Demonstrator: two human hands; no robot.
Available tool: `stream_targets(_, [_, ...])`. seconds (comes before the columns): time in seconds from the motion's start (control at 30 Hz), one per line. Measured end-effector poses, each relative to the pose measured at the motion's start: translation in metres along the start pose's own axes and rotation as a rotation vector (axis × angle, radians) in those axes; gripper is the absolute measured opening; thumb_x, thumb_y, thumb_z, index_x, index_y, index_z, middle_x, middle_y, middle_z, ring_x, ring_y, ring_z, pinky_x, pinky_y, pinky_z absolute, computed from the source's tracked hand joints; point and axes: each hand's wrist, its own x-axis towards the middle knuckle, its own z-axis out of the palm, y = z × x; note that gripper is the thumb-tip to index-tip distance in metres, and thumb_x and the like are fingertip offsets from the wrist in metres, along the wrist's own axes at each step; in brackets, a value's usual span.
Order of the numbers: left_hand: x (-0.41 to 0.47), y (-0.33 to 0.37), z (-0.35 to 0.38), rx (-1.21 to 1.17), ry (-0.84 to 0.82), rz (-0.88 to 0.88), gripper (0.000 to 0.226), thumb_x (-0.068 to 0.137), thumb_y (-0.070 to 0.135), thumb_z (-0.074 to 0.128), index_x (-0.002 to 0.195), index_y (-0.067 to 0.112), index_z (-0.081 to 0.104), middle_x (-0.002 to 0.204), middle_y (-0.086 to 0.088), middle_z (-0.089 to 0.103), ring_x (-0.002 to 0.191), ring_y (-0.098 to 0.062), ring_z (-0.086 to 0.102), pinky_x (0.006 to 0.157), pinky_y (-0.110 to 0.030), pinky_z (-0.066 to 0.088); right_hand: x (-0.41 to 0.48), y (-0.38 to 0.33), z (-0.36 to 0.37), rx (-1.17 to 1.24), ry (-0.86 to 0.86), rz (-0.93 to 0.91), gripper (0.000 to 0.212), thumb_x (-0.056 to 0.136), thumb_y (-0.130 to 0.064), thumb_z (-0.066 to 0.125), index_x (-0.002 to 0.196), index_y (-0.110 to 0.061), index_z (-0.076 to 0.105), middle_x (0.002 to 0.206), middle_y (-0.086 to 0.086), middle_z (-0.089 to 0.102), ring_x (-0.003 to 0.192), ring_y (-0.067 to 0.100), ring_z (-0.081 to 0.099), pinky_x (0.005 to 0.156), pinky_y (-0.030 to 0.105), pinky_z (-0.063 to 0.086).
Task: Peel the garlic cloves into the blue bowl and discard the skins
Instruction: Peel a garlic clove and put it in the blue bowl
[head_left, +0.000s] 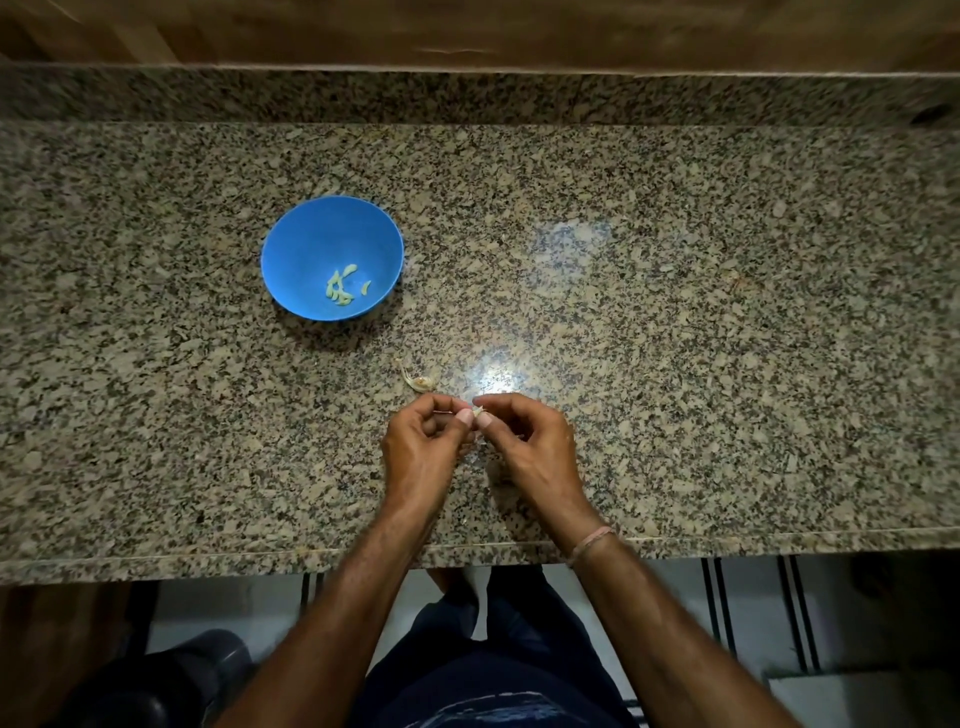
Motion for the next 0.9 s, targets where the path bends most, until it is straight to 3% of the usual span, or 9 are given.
stream_targets(0.27, [0.000, 0.001, 0.003, 0.149, 0.016, 0.098, 0.004, 0.099, 0.019, 0.069, 0.095, 0.020, 0.071, 0.089, 0.003, 0.075, 0.085, -0.013, 0.072, 0.075, -0.030, 0.061, 0.004, -0.005, -0.005, 0.374, -0.025, 0.235, 0.012, 0.092, -0.010, 0.076, 0.101, -0.003, 0.076, 0.104, 0.009, 0.078, 0.103, 0.023, 0.075, 0.092, 0.031, 0.060])
stream_targets(0.4, [0.000, -0.001, 0.003, 0.226, 0.086, 0.112, 0.020, 0.100, 0.032, 0.068, 0.084, 0.019, 0.069, 0.078, 0.005, 0.068, 0.072, -0.011, 0.063, 0.065, -0.028, 0.049, 0.004, -0.005, -0.008, 0.484, -0.036, 0.292, 0.009, 0.094, -0.003, 0.072, 0.101, -0.005, 0.077, 0.103, 0.010, 0.079, 0.094, 0.020, 0.073, 0.092, 0.035, 0.060])
stream_targets(0.5, [-0.001, -0.003, 0.003, 0.233, 0.075, 0.103, 0.008, 0.095, 0.025, 0.074, 0.101, 0.024, 0.070, 0.097, 0.011, 0.072, 0.085, -0.008, 0.068, 0.070, -0.025, 0.056, 0.005, -0.003, -0.011, 0.501, -0.023, 0.308, 0.010, 0.094, -0.003, 0.072, 0.100, -0.008, 0.079, 0.105, 0.010, 0.079, 0.095, 0.022, 0.072, 0.092, 0.038, 0.060])
stream_targets(0.6, [0.000, -0.002, 0.004, 0.196, 0.023, 0.107, 0.011, 0.096, 0.033, 0.073, 0.106, 0.030, 0.073, 0.103, 0.013, 0.075, 0.095, -0.008, 0.071, 0.080, -0.031, 0.060, 0.005, -0.003, -0.013, 0.459, -0.021, 0.274, 0.012, 0.094, -0.002, 0.072, 0.104, -0.005, 0.077, 0.107, 0.010, 0.079, 0.101, 0.025, 0.075, 0.094, 0.040, 0.061])
stream_targets(0.7, [0.000, 0.001, 0.005, 0.210, 0.001, 0.114, 0.004, 0.095, 0.030, 0.074, 0.099, 0.028, 0.075, 0.095, 0.011, 0.076, 0.092, -0.006, 0.071, 0.081, -0.030, 0.059, 0.005, -0.004, -0.012, 0.408, -0.040, 0.234, 0.016, 0.093, -0.002, 0.073, 0.109, 0.000, 0.074, 0.107, 0.009, 0.079, 0.103, 0.023, 0.076, 0.092, 0.035, 0.061])
stream_targets(0.8, [0.002, 0.002, 0.005, 0.187, 0.020, 0.091, 0.003, 0.096, 0.026, 0.073, 0.096, 0.024, 0.075, 0.090, 0.007, 0.076, 0.088, -0.012, 0.071, 0.082, -0.036, 0.062, 0.005, -0.003, -0.012, 0.384, -0.037, 0.255, 0.015, 0.096, -0.008, 0.072, 0.110, -0.003, 0.075, 0.101, 0.010, 0.080, 0.094, 0.021, 0.076, 0.089, 0.035, 0.062])
stream_targets(0.83, [0.002, 0.001, 0.005, 0.172, 0.031, 0.083, 0.003, 0.097, 0.023, 0.072, 0.095, 0.024, 0.075, 0.090, 0.006, 0.076, 0.088, -0.013, 0.071, 0.083, -0.038, 0.062, 0.006, -0.002, -0.013, 0.313, -0.016, 0.248, 0.013, 0.098, -0.013, 0.071, 0.107, -0.006, 0.075, 0.096, 0.009, 0.080, 0.088, 0.019, 0.076, 0.084, 0.034, 0.062])
stream_targets(0.9, [0.000, 0.001, 0.005, 0.154, 0.054, 0.081, 0.008, 0.096, 0.018, 0.072, 0.095, 0.026, 0.075, 0.090, 0.007, 0.075, 0.089, -0.013, 0.071, 0.085, -0.040, 0.062, 0.009, 0.003, -0.014, -0.056, 0.043, 0.137, 0.015, 0.099, -0.027, 0.070, 0.093, -0.014, 0.075, 0.081, 0.003, 0.077, 0.073, 0.013, 0.072, 0.070, 0.029, 0.058])
